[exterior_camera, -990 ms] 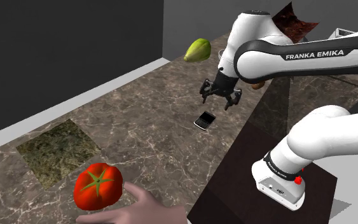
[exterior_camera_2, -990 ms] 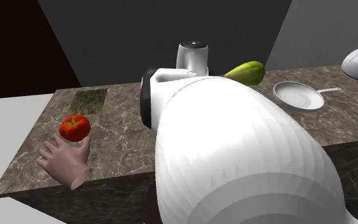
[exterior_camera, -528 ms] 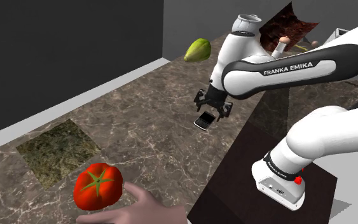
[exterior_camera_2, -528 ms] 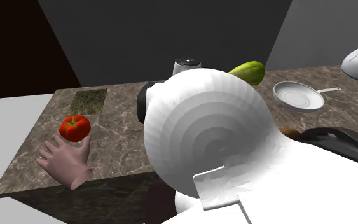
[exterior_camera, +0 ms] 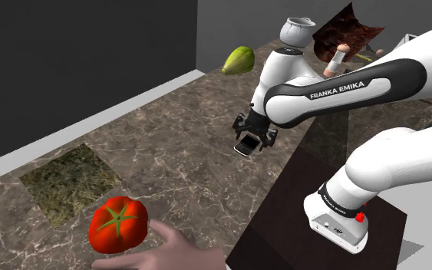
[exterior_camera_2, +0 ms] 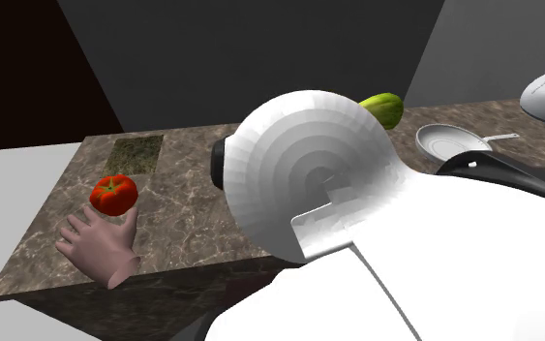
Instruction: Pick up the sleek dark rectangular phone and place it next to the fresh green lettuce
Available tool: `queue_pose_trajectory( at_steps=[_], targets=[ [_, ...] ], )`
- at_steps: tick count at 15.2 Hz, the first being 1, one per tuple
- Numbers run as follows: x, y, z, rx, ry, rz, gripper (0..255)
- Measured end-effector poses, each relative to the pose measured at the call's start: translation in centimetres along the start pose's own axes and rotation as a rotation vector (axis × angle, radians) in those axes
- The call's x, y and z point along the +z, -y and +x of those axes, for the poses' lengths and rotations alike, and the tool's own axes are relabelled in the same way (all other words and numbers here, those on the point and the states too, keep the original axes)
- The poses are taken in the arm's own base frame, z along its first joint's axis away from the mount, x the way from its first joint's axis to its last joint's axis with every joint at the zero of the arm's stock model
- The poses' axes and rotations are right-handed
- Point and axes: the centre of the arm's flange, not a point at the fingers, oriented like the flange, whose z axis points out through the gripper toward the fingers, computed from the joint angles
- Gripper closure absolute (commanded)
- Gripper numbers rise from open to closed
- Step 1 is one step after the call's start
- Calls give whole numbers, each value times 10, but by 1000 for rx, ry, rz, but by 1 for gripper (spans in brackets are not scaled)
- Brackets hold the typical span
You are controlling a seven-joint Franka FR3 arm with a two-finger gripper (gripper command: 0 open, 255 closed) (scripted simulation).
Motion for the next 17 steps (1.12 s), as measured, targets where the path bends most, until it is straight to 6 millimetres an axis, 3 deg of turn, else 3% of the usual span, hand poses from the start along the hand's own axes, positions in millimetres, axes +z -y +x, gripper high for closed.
queue_pose_trajectory(
  at_steps=[2,3,13,17],
  targets=[
    [0,0,0,0,0,0,0],
    [0,0,0,0,0,0,255],
    [0,0,0,0,0,0,255],
    [-16,1,1,0,0,1,255]
  ],
)
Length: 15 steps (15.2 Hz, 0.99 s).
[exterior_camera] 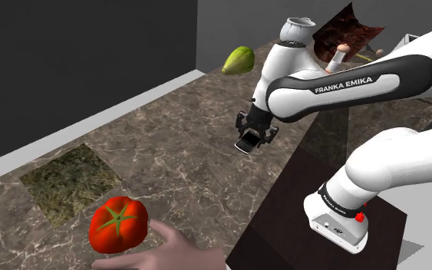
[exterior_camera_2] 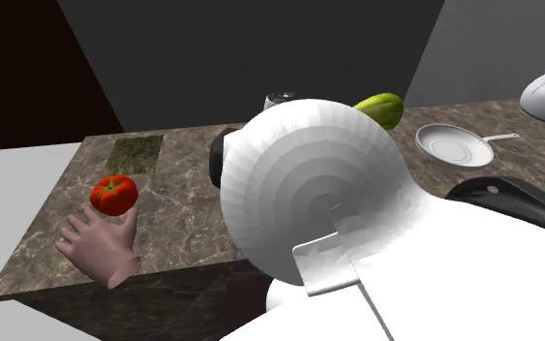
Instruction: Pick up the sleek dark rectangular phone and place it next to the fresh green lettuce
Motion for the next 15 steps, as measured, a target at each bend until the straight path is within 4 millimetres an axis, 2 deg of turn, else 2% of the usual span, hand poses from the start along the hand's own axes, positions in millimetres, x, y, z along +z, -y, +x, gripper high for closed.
queue_pose_trajectory(
  at_steps=[15],
  targets=[
    [-79,4,-4,0,0,0,255]
  ],
)
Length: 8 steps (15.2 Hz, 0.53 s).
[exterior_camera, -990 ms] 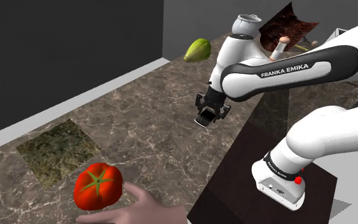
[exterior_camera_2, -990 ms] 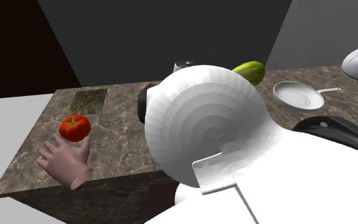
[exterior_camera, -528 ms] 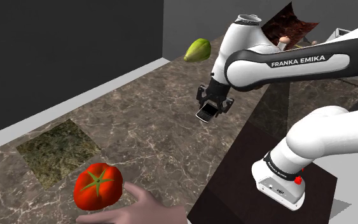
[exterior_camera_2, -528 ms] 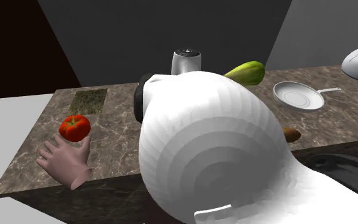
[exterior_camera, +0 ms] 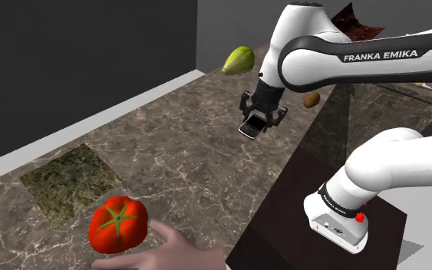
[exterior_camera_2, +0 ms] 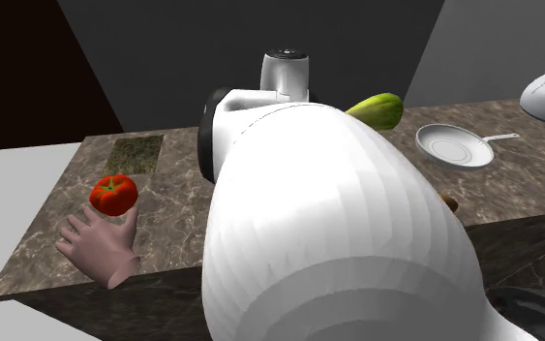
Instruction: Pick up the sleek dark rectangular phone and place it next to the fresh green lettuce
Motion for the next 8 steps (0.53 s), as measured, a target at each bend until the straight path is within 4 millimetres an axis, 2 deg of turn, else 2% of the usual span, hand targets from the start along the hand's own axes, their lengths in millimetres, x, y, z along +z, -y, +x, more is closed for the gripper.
queue_pose_trajectory(
  at_steps=[8],
  targets=[
    [-42,3,-2,0,0,0,255]
  ],
)
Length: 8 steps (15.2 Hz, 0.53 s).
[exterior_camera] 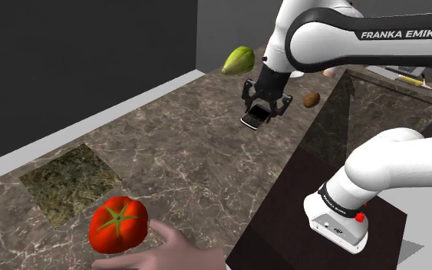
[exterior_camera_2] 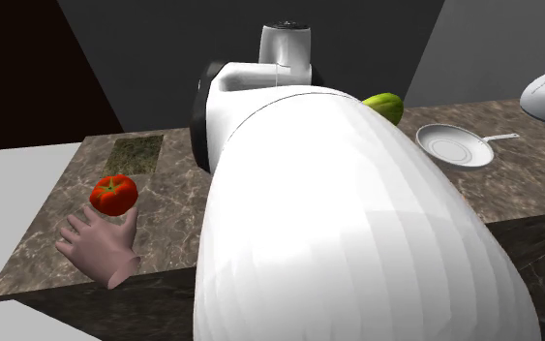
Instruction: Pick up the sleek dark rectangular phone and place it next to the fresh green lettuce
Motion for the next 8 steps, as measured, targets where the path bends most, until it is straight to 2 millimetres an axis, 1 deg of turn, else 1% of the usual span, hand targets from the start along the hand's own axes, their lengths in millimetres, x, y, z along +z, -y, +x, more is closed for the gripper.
queue_pose_trajectory(
  at_steps=[8],
  targets=[
    [-42,1,-1,0,0,0,255]
  ],
)
